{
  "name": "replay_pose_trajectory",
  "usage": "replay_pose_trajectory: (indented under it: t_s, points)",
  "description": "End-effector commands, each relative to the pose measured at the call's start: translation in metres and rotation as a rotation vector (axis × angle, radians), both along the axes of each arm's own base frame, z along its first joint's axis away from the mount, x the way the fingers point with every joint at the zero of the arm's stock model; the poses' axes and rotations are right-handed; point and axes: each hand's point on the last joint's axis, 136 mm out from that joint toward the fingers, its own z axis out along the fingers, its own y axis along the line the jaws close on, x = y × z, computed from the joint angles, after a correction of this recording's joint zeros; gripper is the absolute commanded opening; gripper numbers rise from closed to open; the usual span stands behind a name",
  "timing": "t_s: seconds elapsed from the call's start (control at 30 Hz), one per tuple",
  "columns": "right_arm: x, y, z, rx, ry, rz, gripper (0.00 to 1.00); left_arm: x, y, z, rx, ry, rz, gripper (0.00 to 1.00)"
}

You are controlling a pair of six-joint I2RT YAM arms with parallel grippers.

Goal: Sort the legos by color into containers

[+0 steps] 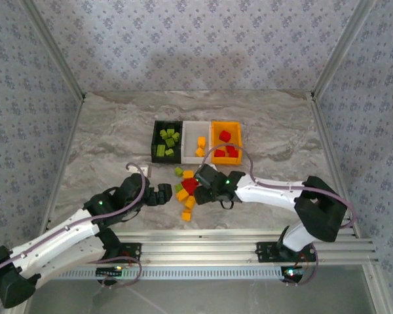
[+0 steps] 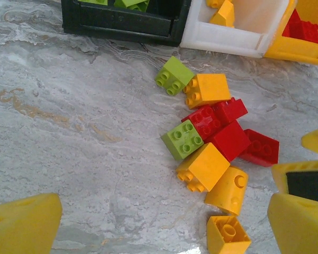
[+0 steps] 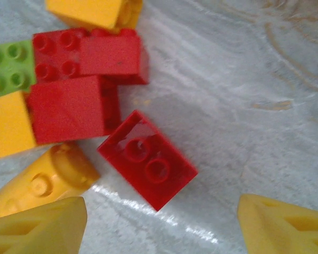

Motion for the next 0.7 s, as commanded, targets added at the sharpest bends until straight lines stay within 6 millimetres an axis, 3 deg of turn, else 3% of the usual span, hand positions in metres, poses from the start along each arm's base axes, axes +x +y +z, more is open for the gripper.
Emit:
replay_pose_trajectory:
  t_s: [0.0, 0.23, 0.43, 0.57, 0.67]
  points:
    - [0.014, -0.003, 0.002, -0.044, -0.029, -0.004, 0.77, 0.000, 0.006, -0.006, 0.017, 0.011, 0.029, 0.99]
    - [0.028, -0.021, -0.015, -0.091, 0.007, -0.104, 0.73, 0.001, 0.007, -0.009, 0.022, 0.016, 0.040, 0.99]
    - [0.028, -0.063, -0.031, -0.214, 0.041, -0.202, 0.66, 0.002, 0.009, -0.010, 0.026, 0.017, 0.041, 1.00]
    - [0.025, -0.094, -0.022, -0.236, 0.015, -0.303, 0.65, 0.001, 0.010, -0.013, 0.027, 0.023, 0.041, 0.99]
    - [0.027, -0.100, -0.005, -0.171, -0.025, -0.333, 0.66, 0.001, 0.010, -0.015, 0.021, 0.024, 0.042, 0.99]
